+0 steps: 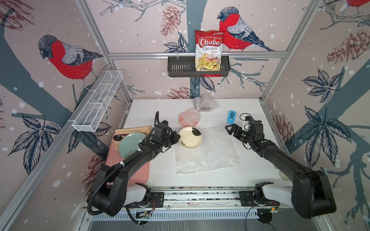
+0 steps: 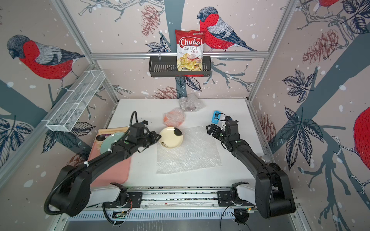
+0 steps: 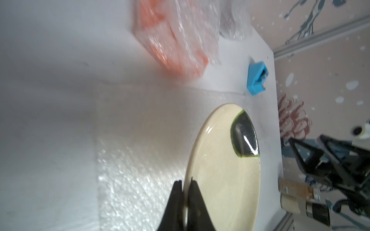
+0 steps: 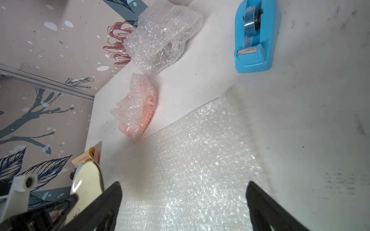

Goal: Wrap dinner plates in bubble wrap
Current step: Pick up the plate at the center of the board, then place the plate on the bubble wrap.

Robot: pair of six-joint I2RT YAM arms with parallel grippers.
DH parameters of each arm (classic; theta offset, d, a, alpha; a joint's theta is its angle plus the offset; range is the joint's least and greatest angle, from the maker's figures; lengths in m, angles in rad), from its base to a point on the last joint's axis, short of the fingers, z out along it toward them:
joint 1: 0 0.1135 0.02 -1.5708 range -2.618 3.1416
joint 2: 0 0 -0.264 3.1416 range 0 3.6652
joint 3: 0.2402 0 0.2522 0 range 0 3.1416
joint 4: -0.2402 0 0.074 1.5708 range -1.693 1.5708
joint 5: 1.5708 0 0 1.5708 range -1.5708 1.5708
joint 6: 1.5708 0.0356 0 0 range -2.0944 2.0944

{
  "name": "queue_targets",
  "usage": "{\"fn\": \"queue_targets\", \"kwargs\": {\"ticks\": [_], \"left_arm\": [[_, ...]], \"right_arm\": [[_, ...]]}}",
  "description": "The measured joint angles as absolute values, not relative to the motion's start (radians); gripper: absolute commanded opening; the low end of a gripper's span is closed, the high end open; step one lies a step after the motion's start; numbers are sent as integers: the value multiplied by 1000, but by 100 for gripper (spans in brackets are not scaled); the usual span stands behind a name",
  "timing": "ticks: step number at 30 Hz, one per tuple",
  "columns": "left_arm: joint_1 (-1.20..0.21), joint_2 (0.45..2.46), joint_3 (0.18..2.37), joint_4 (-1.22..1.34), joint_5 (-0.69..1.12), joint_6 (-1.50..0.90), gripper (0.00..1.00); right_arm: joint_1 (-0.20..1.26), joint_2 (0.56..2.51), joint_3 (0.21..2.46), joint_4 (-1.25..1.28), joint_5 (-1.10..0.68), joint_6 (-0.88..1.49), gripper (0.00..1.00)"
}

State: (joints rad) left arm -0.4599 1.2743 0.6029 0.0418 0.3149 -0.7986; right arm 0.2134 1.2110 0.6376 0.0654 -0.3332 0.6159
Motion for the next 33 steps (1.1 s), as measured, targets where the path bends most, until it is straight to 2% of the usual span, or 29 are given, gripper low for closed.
{"fn": "queue_targets", "kwargs": {"ticks": [3, 7, 12, 25, 26, 28, 30, 33], "left_arm": [[-543, 1316, 563, 79, 311, -873, 0], [-614, 1437, 648, 157, 264, -904, 0], [-627, 1560, 740, 220, 223, -913, 0], [-632, 1714, 775, 280, 239, -882, 2], [-632, 1729, 775, 290, 248, -882, 5], [-632, 1749, 779, 293, 262, -882, 18], [-633, 1747, 784, 290, 261, -864, 40], [-633, 1713, 772, 289, 261, -862, 65]], "right_arm": [[213, 1204, 636, 66, -360, 601, 100], [213, 1208, 634, 81, -419, 592, 100], [210, 1215, 637, 98, -444, 580, 100], [207, 1138, 607, 118, -448, 534, 100], [207, 1130, 599, 119, -451, 524, 100], [208, 1118, 582, 119, -468, 514, 100], [216, 1112, 570, 119, -489, 490, 100], [252, 1111, 556, 128, -505, 461, 100]]}}
